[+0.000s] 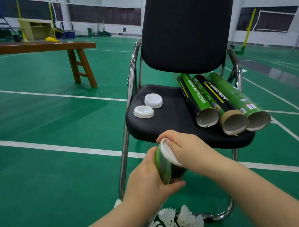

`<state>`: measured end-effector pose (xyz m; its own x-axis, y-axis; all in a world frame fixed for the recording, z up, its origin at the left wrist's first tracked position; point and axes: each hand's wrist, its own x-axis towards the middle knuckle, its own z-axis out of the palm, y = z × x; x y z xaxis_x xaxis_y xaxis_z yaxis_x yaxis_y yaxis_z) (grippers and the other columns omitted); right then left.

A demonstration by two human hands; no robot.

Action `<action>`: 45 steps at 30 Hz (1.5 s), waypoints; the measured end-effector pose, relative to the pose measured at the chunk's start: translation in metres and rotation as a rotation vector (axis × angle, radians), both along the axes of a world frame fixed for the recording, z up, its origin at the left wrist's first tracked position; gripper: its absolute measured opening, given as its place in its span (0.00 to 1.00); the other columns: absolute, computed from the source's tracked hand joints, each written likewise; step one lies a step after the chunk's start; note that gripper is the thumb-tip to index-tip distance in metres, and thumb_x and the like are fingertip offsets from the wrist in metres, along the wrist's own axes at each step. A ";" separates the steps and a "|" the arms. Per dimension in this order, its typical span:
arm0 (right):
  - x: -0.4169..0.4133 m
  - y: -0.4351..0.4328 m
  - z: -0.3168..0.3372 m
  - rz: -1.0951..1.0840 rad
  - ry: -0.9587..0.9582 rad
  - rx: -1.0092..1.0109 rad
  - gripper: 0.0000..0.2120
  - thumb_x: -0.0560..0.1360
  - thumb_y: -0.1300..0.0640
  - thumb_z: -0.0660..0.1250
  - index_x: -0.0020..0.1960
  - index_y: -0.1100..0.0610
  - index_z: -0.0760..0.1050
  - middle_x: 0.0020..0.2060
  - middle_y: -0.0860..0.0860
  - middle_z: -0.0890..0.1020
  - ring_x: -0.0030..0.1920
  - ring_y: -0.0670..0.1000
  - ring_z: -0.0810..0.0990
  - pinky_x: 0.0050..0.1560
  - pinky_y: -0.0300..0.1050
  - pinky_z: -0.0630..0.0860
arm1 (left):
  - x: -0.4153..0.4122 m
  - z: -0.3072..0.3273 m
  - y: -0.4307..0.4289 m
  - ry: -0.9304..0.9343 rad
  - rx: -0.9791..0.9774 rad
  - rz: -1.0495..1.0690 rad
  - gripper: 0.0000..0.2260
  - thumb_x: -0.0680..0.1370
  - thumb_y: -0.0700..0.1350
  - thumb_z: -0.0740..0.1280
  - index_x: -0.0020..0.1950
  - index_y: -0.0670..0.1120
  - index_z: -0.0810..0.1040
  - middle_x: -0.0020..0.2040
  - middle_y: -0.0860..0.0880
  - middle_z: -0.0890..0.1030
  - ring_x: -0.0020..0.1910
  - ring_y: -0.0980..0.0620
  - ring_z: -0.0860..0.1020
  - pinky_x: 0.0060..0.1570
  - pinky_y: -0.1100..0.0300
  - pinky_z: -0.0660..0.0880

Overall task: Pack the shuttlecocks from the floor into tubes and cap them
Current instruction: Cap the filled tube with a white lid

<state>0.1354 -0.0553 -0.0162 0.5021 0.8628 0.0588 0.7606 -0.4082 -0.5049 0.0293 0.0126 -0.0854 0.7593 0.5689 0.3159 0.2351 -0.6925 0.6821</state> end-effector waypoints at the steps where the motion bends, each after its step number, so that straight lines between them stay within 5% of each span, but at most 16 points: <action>1: -0.002 0.000 0.000 0.003 -0.049 -0.035 0.14 0.80 0.58 0.52 0.61 0.49 0.71 0.55 0.52 0.78 0.55 0.53 0.74 0.53 0.44 0.70 | 0.000 -0.001 0.000 0.003 0.004 0.000 0.36 0.65 0.61 0.73 0.66 0.55 0.59 0.48 0.60 0.70 0.45 0.58 0.70 0.44 0.67 0.66; 8: -0.006 0.000 -0.003 0.038 -0.246 -0.148 0.18 0.78 0.62 0.56 0.64 0.49 0.69 0.57 0.51 0.76 0.56 0.54 0.75 0.49 0.42 0.69 | 0.002 -0.008 0.000 0.044 0.061 -0.003 0.38 0.66 0.61 0.72 0.70 0.53 0.57 0.54 0.57 0.75 0.49 0.56 0.73 0.45 0.67 0.67; 13: -0.004 -0.006 -0.009 -0.079 0.215 0.065 0.20 0.75 0.65 0.54 0.57 0.47 0.76 0.60 0.48 0.77 0.60 0.49 0.73 0.59 0.42 0.69 | -0.001 -0.012 0.001 0.065 0.130 -0.022 0.39 0.66 0.64 0.70 0.70 0.53 0.57 0.58 0.57 0.74 0.54 0.57 0.73 0.51 0.65 0.71; 17: -0.011 -0.007 -0.007 -0.131 0.090 0.026 0.13 0.79 0.55 0.56 0.58 0.52 0.76 0.56 0.50 0.78 0.58 0.51 0.74 0.51 0.36 0.69 | 0.002 -0.010 -0.005 0.041 0.121 -0.040 0.36 0.66 0.63 0.71 0.68 0.54 0.59 0.57 0.57 0.74 0.53 0.56 0.73 0.52 0.60 0.73; 20: -0.021 -0.014 0.000 -0.182 0.091 0.102 0.17 0.80 0.48 0.51 0.54 0.54 0.77 0.50 0.50 0.79 0.52 0.51 0.74 0.51 0.46 0.69 | 0.004 -0.007 -0.009 0.021 0.116 -0.034 0.36 0.66 0.62 0.71 0.68 0.54 0.59 0.55 0.57 0.75 0.51 0.56 0.74 0.51 0.59 0.74; 26: -0.024 -0.018 -0.004 -0.089 -0.104 -0.026 0.19 0.81 0.50 0.45 0.63 0.55 0.69 0.59 0.53 0.75 0.60 0.55 0.72 0.59 0.49 0.69 | 0.002 -0.003 -0.010 0.006 0.162 -0.043 0.33 0.67 0.60 0.70 0.66 0.53 0.61 0.52 0.57 0.76 0.49 0.56 0.75 0.46 0.62 0.72; 30: -0.030 -0.019 -0.006 -0.114 0.042 -0.033 0.21 0.80 0.43 0.48 0.70 0.45 0.63 0.66 0.47 0.70 0.67 0.51 0.67 0.62 0.49 0.64 | -0.003 -0.008 -0.011 0.058 0.209 -0.036 0.34 0.66 0.62 0.69 0.66 0.53 0.60 0.53 0.56 0.76 0.49 0.56 0.75 0.46 0.63 0.72; 36: -0.028 -0.022 -0.002 -0.046 0.021 -0.023 0.33 0.76 0.41 0.57 0.76 0.47 0.50 0.74 0.43 0.57 0.73 0.46 0.55 0.67 0.48 0.59 | -0.001 -0.009 -0.014 0.016 0.203 -0.024 0.29 0.67 0.61 0.69 0.62 0.52 0.65 0.51 0.56 0.76 0.48 0.57 0.76 0.45 0.63 0.74; 41: -0.033 -0.025 0.001 -0.022 0.124 0.020 0.43 0.69 0.37 0.63 0.76 0.46 0.46 0.75 0.42 0.55 0.74 0.45 0.53 0.69 0.49 0.58 | -0.006 -0.004 -0.014 -0.052 0.247 -0.047 0.27 0.67 0.59 0.70 0.61 0.53 0.66 0.50 0.59 0.75 0.47 0.60 0.73 0.42 0.71 0.69; 45: -0.040 -0.028 0.000 -0.028 0.031 0.037 0.40 0.71 0.39 0.62 0.76 0.45 0.46 0.74 0.41 0.55 0.73 0.46 0.55 0.67 0.48 0.59 | -0.010 0.001 -0.015 -0.046 0.236 -0.062 0.27 0.64 0.61 0.66 0.59 0.52 0.66 0.47 0.59 0.74 0.44 0.59 0.72 0.38 0.72 0.67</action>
<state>0.0957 -0.0831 -0.0159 0.5282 0.8459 0.0742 0.7329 -0.4100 -0.5428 0.0193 -0.0024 -0.0842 0.7721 0.4281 0.4697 0.1595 -0.8459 0.5089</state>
